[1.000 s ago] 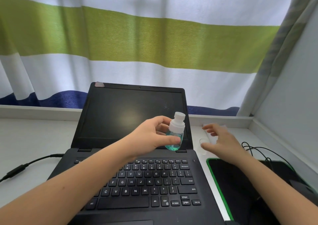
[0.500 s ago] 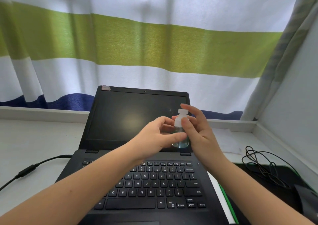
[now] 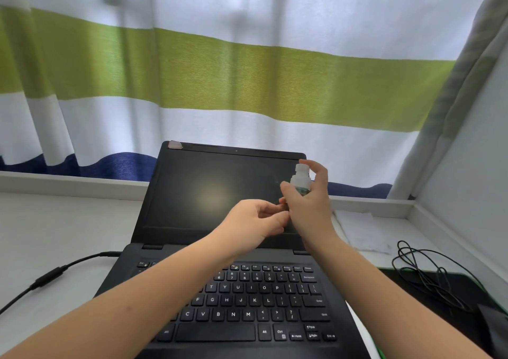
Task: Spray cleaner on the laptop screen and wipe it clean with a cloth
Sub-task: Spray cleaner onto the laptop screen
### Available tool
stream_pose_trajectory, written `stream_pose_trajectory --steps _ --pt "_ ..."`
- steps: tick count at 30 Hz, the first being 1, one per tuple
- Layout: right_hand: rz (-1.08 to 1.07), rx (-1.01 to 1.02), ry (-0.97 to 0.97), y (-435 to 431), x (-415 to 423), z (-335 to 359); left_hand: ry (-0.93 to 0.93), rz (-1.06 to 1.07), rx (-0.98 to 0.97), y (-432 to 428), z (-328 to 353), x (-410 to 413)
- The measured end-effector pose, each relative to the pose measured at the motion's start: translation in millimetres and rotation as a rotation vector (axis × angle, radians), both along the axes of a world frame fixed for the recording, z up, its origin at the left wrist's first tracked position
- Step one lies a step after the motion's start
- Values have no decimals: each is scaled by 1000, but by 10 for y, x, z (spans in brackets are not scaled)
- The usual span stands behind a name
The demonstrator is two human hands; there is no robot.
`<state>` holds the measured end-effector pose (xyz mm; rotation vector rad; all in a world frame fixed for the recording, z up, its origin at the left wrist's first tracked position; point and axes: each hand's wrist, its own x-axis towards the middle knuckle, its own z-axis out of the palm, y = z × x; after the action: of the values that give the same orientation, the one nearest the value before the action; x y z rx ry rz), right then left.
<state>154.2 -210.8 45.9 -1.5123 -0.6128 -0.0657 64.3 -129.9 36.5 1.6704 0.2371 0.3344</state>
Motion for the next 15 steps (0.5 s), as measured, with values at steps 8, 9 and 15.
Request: stream_pose_trajectory --steps 8,9,15 --pt "-165 129 264 67 532 106 -41 282 134 631 110 -262" --pt "-166 164 300 80 586 128 -57 319 129 710 118 -289" --pt "-154 221 414 90 723 172 -122 458 69 969 73 -371"
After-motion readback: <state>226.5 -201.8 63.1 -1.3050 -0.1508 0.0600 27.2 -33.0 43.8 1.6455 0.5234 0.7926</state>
